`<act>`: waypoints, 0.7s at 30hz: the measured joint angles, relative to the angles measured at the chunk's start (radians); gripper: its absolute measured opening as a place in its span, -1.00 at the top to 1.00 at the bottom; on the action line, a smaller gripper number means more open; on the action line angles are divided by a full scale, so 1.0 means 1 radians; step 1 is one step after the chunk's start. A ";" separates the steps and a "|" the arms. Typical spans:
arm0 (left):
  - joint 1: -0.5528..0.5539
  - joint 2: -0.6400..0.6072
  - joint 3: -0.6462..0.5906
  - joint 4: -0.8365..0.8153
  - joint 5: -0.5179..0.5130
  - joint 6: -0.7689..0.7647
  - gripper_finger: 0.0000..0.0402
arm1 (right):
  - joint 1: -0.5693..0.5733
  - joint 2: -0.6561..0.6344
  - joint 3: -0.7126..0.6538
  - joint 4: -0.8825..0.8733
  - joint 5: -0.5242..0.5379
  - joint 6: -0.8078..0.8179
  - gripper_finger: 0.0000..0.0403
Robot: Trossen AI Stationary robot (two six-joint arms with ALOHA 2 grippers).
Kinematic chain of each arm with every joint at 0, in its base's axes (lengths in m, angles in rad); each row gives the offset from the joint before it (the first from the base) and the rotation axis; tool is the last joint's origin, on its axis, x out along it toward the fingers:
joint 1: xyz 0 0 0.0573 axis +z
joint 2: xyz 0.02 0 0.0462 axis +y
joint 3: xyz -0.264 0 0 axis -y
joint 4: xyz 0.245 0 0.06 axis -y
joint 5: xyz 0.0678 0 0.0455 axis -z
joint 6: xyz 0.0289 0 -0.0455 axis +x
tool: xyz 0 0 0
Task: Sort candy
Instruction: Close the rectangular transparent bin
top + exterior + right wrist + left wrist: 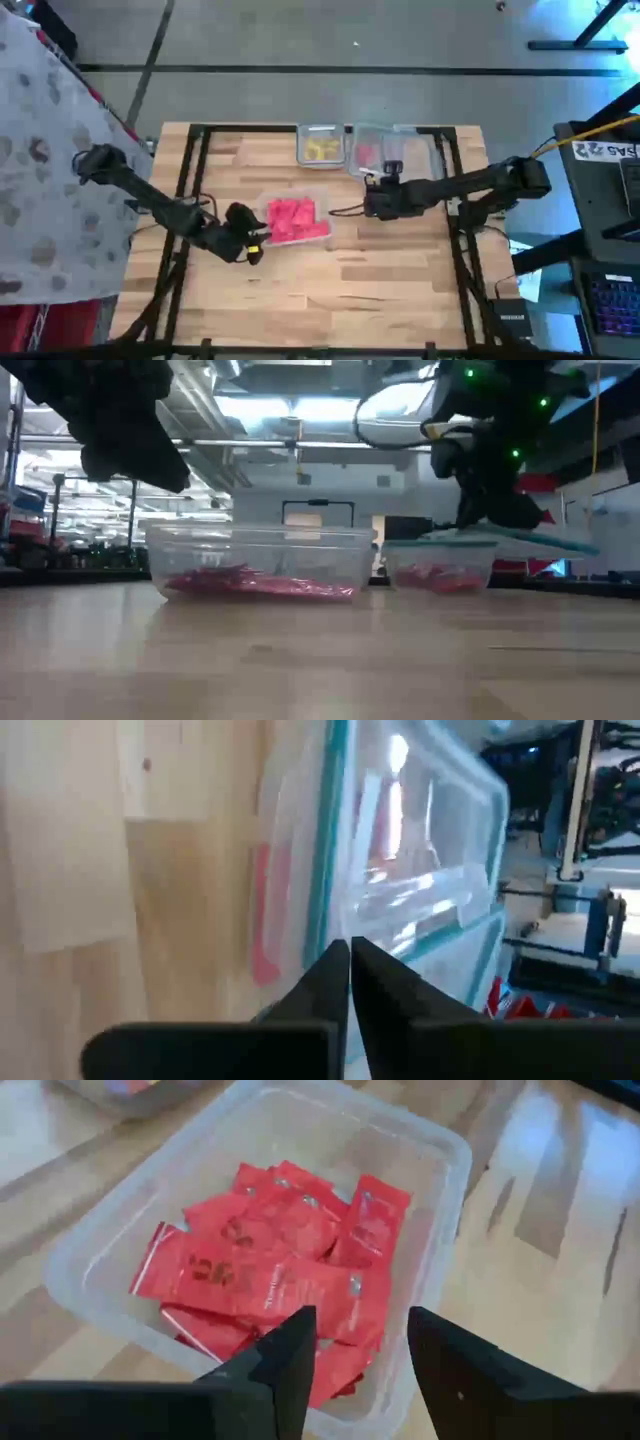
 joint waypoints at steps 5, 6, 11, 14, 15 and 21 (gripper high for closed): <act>0.000 0.005 0.000 0.010 0.003 0.001 0.29 | 0.033 0.000 0.054 -0.066 0.072 0.021 1.00; 0.000 0.005 0.000 0.010 0.003 0.001 0.29 | 0.041 0.000 0.066 -0.066 0.076 0.022 1.00; 0.000 0.005 0.000 0.012 0.003 0.001 0.29 | 0.093 0.000 0.120 -0.096 0.057 0.057 1.00; -0.001 0.005 0.000 0.012 0.010 0.000 0.29 | 0.135 -0.015 0.155 -0.196 -0.017 0.150 1.00; -0.001 0.005 0.000 0.012 0.011 0.000 0.29 | 0.147 -0.021 0.167 -0.232 -0.070 0.193 1.00; -0.001 0.005 0.000 0.013 0.011 0.001 0.29 | 0.240 -0.052 0.178 -0.451 -0.308 0.424 0.89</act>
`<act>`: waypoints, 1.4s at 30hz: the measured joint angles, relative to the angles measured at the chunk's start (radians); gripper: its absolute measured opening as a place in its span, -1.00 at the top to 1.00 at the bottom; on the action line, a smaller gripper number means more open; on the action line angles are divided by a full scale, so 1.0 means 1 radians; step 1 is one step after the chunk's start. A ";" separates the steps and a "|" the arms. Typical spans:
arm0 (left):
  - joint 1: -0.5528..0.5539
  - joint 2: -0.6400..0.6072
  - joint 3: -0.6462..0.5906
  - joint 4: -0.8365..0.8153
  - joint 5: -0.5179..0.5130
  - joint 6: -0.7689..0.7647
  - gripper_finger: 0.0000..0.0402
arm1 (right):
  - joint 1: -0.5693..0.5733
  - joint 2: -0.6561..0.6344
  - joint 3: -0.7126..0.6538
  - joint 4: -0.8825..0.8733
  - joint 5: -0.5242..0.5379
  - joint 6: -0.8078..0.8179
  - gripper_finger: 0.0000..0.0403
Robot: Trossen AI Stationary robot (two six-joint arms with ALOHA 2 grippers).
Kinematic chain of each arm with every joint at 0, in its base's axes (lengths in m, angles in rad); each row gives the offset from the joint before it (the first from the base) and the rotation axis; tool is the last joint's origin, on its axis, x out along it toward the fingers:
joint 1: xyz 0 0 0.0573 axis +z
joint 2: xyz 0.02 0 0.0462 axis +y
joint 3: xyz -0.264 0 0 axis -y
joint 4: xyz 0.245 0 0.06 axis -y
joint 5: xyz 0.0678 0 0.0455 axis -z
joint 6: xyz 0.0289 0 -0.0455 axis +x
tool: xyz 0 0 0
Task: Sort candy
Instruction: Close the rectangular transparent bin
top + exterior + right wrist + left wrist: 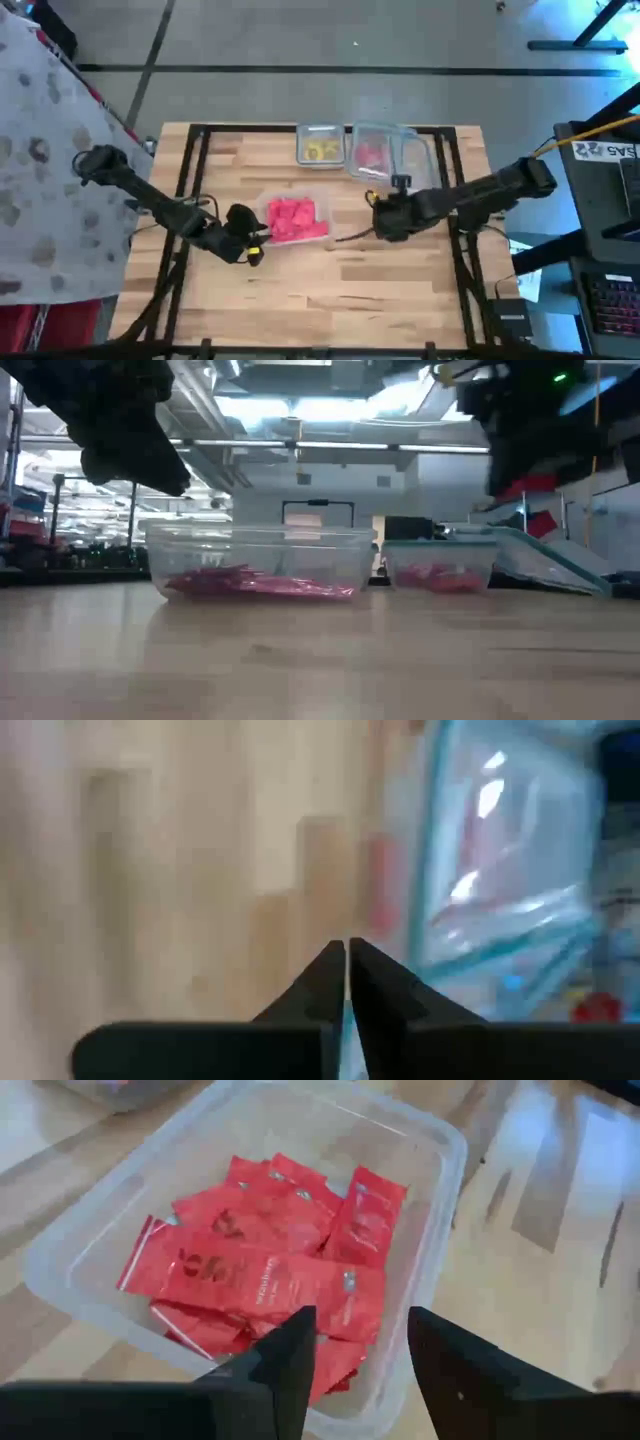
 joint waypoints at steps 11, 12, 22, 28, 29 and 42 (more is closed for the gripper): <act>0.000 0.000 0.000 0.004 0.000 -0.003 0.29 | 0.143 -0.011 -0.217 -0.078 -0.001 0.439 -0.12; 0.000 0.000 0.000 0.004 0.000 -0.003 0.29 | 0.142 -0.011 -0.250 -0.072 0.007 0.496 -0.17; 0.002 0.000 0.000 0.007 -0.001 -0.003 0.29 | 0.028 -0.010 -0.430 0.135 0.106 0.658 -0.10; 0.002 0.000 0.000 0.008 -0.008 -0.003 0.29 | -0.043 -0.004 -0.437 0.173 0.155 0.606 0.48; 0.001 0.000 0.000 0.008 -0.008 -0.003 0.29 | -0.051 -0.004 -0.436 0.172 0.157 0.602 0.63; 0.001 0.000 0.000 0.008 -0.008 -0.006 0.29 | -0.051 -0.004 -0.088 -0.194 0.315 0.586 0.98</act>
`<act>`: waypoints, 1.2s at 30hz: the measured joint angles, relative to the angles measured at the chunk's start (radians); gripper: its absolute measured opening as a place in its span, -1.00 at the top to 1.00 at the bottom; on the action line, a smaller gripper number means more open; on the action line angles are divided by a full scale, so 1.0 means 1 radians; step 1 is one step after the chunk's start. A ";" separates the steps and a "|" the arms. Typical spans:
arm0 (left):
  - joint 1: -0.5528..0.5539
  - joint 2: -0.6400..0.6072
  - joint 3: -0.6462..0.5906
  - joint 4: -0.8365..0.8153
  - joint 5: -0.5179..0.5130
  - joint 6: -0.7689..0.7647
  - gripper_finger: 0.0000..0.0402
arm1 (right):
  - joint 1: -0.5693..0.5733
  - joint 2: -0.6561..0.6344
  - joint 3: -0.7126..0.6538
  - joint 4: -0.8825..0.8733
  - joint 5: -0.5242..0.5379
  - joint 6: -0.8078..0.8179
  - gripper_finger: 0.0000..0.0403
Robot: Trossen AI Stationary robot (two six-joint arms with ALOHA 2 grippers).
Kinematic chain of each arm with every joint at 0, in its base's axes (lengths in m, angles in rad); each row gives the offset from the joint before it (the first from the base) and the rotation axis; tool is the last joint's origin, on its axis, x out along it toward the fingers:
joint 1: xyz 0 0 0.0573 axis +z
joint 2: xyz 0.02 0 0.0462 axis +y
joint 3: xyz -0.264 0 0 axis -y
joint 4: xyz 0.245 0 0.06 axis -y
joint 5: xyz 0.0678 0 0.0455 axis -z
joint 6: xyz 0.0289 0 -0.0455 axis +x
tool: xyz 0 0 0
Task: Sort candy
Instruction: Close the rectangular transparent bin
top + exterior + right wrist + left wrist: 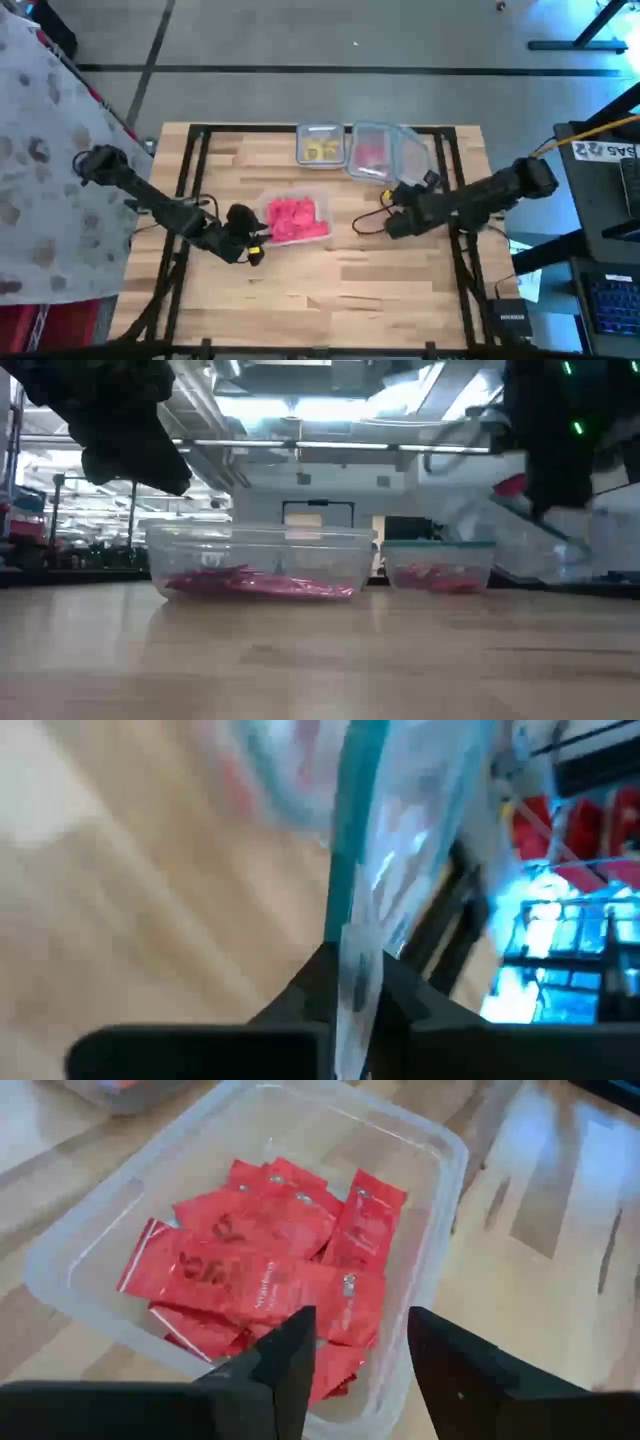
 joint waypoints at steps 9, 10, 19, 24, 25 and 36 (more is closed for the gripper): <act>-0.030 -0.003 0.000 0.061 -0.067 0.059 0.29 | 0.112 0.000 0.265 0.146 0.217 -0.308 0.99; -0.041 -0.005 0.008 0.079 -0.084 0.097 0.29 | 0.119 0.000 0.268 0.234 0.213 -0.402 0.99; -0.181 -0.007 0.212 0.299 -0.227 0.588 0.29 | 0.124 0.141 0.253 1.011 0.172 -1.197 1.00; -0.252 -0.007 0.301 0.401 -0.266 0.801 0.29 | 0.092 0.276 0.252 1.366 0.083 -1.546 1.00; -0.260 -0.007 0.311 0.414 -0.275 0.822 0.29 | 0.087 0.299 0.252 1.416 0.053 -1.604 1.00; -0.231 -0.007 0.325 0.285 -0.316 0.766 0.29 | 0.074 0.346 0.252 1.296 -0.117 -1.966 1.00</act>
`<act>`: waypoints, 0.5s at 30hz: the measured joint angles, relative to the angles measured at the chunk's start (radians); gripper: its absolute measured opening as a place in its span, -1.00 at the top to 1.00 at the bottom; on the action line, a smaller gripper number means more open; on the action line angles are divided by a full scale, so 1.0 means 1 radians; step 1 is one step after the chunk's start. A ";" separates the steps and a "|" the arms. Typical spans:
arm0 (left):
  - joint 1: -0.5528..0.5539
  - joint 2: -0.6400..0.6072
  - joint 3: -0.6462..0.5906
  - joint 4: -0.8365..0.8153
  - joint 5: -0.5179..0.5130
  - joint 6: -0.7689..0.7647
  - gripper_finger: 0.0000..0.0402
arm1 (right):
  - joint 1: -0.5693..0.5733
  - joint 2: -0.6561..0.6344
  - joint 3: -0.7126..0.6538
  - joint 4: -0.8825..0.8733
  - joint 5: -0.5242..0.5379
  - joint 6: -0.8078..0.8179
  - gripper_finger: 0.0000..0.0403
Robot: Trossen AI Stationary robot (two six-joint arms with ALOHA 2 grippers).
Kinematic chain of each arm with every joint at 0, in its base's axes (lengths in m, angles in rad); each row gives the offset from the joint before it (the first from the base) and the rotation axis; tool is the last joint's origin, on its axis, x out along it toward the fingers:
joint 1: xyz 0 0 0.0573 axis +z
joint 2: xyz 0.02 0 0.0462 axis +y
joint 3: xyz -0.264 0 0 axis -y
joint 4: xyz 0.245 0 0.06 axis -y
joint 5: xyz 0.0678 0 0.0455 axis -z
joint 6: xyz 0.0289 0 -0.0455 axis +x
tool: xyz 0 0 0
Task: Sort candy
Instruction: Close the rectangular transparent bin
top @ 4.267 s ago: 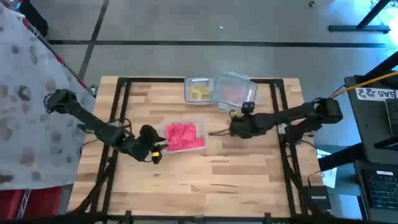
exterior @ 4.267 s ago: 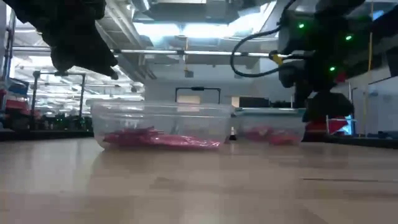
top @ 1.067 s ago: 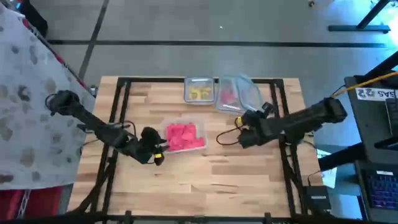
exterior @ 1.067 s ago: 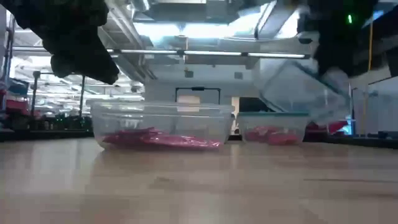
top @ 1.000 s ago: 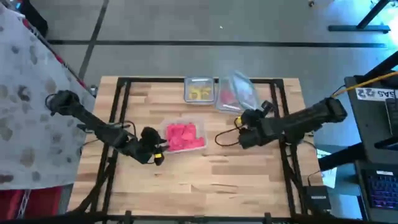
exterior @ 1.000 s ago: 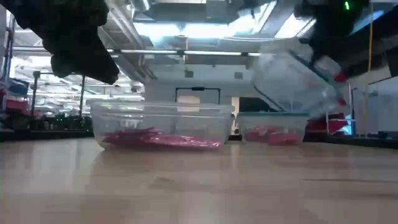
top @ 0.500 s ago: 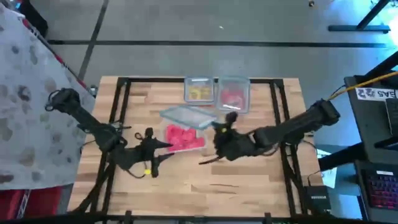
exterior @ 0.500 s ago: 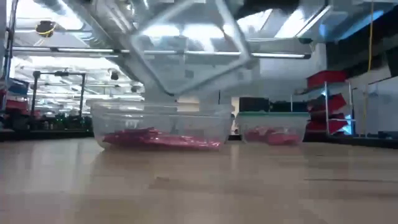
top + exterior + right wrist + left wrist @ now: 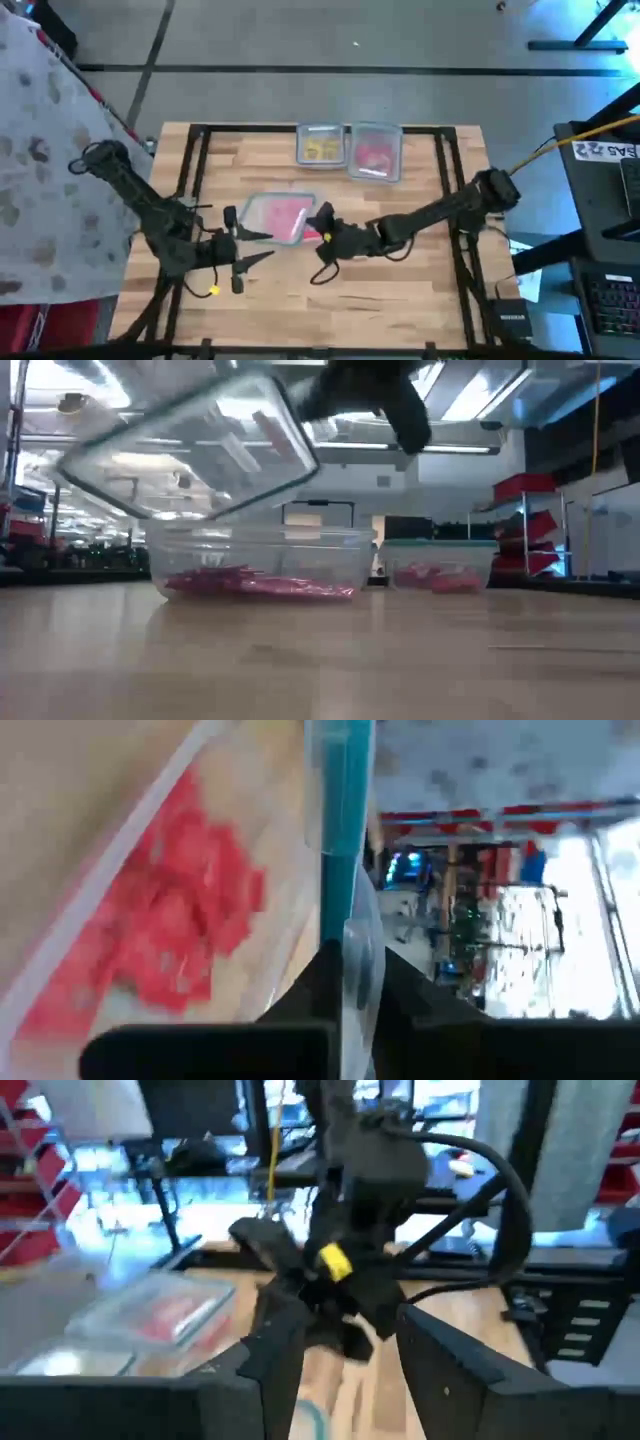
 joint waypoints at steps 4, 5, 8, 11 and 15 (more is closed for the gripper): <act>0.049 0.010 0.000 -0.068 0.000 -0.070 0.29 | -0.013 -0.001 0.000 -0.146 -0.046 -0.054 1.00; 0.062 0.015 0.000 -0.087 0.006 -0.082 0.29 | -0.019 -0.001 -0.001 -0.171 -0.055 -0.070 1.00; 0.094 0.030 0.000 -0.125 0.032 -0.127 0.29 | -0.043 -0.001 -0.001 -0.224 -0.070 -0.108 0.97; 0.118 0.049 0.000 -0.137 0.077 -0.148 0.29 | -0.067 -0.001 -0.001 -0.252 -0.063 -0.111 0.91; 0.137 0.069 0.000 -0.167 0.098 -0.163 0.29 | -0.073 -0.001 -0.001 -0.324 -0.067 -0.128 0.87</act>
